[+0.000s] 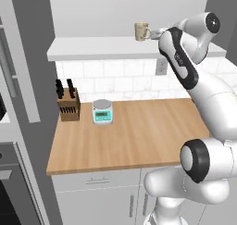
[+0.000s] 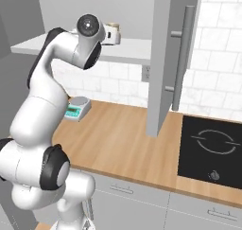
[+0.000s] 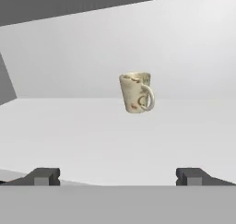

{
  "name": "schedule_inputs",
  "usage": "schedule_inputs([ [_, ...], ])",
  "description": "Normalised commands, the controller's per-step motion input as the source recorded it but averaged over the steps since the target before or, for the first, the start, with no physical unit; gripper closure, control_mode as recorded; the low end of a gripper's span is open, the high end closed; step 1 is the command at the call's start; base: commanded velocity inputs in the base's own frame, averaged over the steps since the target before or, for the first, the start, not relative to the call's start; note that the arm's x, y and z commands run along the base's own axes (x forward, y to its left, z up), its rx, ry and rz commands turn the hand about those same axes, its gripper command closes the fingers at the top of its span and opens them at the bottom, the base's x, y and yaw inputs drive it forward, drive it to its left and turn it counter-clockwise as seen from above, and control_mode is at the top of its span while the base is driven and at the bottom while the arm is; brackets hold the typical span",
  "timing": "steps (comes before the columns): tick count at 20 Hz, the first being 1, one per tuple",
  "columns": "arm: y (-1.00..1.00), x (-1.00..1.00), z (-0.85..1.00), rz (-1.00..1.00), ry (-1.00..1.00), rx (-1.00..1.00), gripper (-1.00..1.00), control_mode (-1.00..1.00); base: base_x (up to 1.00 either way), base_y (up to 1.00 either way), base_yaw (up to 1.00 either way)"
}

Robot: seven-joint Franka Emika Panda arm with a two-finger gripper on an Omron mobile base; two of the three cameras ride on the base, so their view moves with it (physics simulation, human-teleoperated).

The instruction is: Gather all objects into one cabinet and sort the glasses and bowls to opposite sides.

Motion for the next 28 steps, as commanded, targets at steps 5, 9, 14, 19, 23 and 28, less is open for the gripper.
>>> schedule_inputs([
  [5,-0.16,0.11,0.01,0.02,-0.03,0.00,-1.00,-1.00,0.00,0.00,0.00],
  [9,0.00,0.42,0.00,0.00,0.02,0.00,-1.00,-1.00,0.00,0.00,0.00],
  [14,0.00,0.45,0.00,0.00,0.03,0.00,-1.00,-1.00,0.00,0.00,0.00],
  [19,0.00,0.34,0.00,0.00,0.11,0.00,-1.00,-1.00,0.00,0.00,0.00],
  [23,-0.02,0.41,0.00,0.01,0.06,0.00,-1.00,-1.00,0.00,0.00,0.00],
  [28,0.00,0.31,0.00,0.02,0.00,0.00,-1.00,-1.00,0.00,0.00,0.00],
])
